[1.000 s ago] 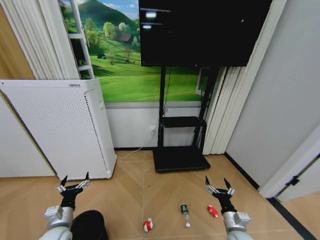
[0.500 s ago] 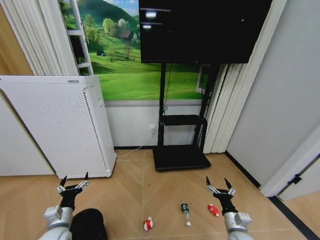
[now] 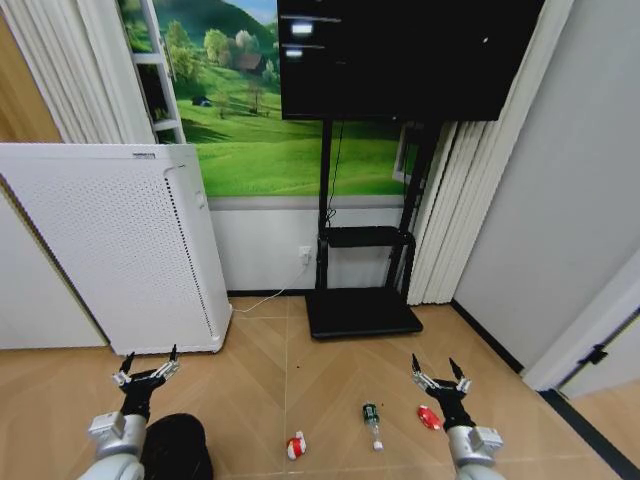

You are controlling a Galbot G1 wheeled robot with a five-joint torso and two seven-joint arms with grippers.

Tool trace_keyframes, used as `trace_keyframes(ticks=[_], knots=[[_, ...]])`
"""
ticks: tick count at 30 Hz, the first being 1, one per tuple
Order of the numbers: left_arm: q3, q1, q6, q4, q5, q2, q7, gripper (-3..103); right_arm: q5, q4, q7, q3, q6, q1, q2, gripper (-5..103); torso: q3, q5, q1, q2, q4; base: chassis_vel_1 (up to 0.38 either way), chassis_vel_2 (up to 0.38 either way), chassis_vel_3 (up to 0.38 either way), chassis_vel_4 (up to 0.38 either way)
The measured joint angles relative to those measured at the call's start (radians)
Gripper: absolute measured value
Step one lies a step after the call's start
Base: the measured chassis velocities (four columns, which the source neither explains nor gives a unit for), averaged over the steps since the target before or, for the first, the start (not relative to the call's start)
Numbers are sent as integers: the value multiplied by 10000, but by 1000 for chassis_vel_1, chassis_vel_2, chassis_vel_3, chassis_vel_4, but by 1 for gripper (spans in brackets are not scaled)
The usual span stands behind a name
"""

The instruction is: Pick up the trash bin and place the garbage on the floor into it.

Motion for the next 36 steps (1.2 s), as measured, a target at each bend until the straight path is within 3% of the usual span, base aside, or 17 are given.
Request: trace_keyframes(ticks=[17,22,25,27,34,36], knots=[[54,-84,-20,199,29,-31,-2,100,1,-75,-71,6,74,0,23,100,-446,0,-163,-611,0,0,0,0,0],[101,-203,-26,246,62,-35,-279,100,5,-109,-75,7,77,14,23,100,-581,0,-204,-786,0,0,0,0,0],[8,-229,43,139,561,-34,-548,100,5,-146,-74,-15,78,25,8,100,-622,-1,-211,-835,-1,0,0,0,0],[-243,-90,316,-56,995,8,-864,100,1,-169,-75,-59,78,28,-53,100,-629,1,-211,-839,-2,0,0,0,0],[-1172,1098,1135,-569,1060,22,-1584,100,-7,-245,-38,-183,74,192,-207,100,-619,0,-209,-825,3,0,0,0,0],[-1727,2034,2010,-762,779,75,-2108,100,-68,-270,-33,-251,71,245,-286,100,-609,-3,-206,-810,2,0,0,0,0]])
